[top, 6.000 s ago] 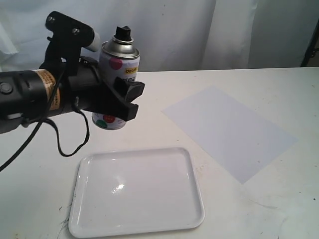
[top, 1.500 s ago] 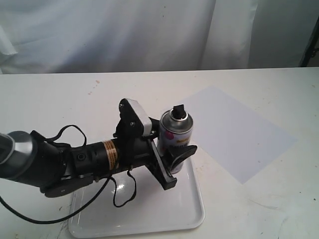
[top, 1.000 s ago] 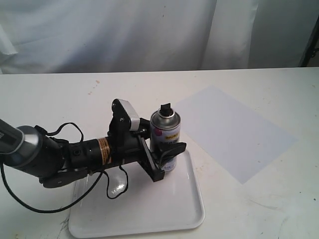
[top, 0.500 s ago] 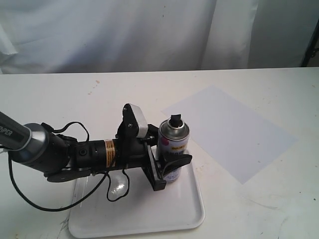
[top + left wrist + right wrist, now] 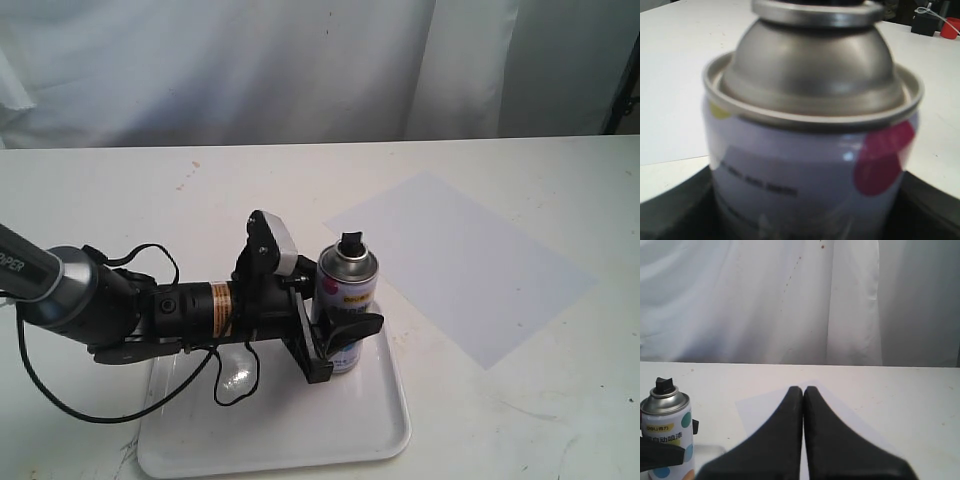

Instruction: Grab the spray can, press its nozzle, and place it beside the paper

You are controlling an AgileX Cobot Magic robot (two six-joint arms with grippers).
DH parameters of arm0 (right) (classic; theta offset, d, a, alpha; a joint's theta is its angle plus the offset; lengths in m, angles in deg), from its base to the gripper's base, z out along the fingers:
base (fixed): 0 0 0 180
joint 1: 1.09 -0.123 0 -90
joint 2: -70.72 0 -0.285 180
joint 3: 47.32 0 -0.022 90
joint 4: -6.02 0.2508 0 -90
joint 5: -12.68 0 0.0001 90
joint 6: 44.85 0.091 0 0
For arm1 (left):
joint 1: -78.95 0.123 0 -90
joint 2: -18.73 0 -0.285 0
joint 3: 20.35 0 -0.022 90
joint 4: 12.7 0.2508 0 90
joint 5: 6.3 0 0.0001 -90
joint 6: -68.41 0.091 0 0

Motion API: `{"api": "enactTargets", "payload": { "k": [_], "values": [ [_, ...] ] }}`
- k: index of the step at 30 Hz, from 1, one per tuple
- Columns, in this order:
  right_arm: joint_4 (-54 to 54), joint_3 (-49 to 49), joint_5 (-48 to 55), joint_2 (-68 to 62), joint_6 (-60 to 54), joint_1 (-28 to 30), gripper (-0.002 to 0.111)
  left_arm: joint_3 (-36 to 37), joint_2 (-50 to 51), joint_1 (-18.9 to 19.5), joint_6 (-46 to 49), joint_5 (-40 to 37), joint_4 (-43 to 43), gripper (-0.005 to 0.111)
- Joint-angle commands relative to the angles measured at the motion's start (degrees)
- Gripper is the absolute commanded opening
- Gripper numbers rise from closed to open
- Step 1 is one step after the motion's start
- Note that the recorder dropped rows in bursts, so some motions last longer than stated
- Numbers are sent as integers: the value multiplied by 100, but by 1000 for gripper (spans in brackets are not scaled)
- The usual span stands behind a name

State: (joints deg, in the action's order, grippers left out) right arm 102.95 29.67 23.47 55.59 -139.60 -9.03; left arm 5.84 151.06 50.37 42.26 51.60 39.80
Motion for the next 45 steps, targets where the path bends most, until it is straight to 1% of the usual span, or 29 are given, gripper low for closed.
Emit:
{"api": "enactTargets", "payload": {
  "k": [1, 12, 22, 25, 30, 36, 40, 45],
  "values": [
    [-2, 23, 43, -18, 72, -24, 0, -45, -45, -1, -84, -82, 59, 27],
    [-2, 23, 43, -18, 72, -24, 0, -45, -45, -1, -84, 351, 34, 27],
    [-2, 23, 42, -18, 99, -24, 0, -45, -45, -1, -251, 352, 71, 27],
    [-2, 23, 42, -18, 99, -24, 0, -45, -45, -1, -318, 197, -18, 27],
    [-2, 23, 42, -18, 115, -24, 0, -45, -45, -1, -382, 184, 30, 27],
    [-2, 23, 42, -18, 115, -24, 0, -59, -45, -1, -369, 378, 91, 27],
    [-2, 23, 42, -18, 199, -24, 0, -137, -45, -1, -489, 367, 358, 28],
    [-2, 23, 42, -18, 199, -24, 0, -162, -45, -1, -485, 392, 297, 28]
  ]
}}
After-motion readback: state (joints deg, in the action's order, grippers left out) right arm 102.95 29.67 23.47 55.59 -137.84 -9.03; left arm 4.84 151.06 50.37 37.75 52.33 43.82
